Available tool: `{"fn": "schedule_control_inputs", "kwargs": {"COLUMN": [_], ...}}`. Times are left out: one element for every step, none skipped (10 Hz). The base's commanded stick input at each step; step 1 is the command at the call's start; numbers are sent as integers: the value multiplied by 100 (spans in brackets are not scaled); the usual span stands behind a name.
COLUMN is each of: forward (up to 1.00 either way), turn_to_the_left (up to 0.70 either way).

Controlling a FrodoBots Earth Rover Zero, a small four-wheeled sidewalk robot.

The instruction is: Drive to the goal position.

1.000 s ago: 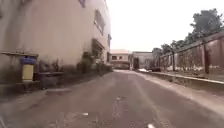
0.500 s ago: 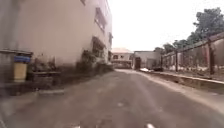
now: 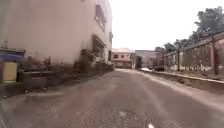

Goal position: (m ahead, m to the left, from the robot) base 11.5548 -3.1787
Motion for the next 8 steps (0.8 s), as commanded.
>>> {"fn": "schedule_control_inputs", "kwargs": {"forward": [70,70,70,70,70,70,70,70], "turn_to_the_left": [0,0,0,0,0,0,0,0]}}
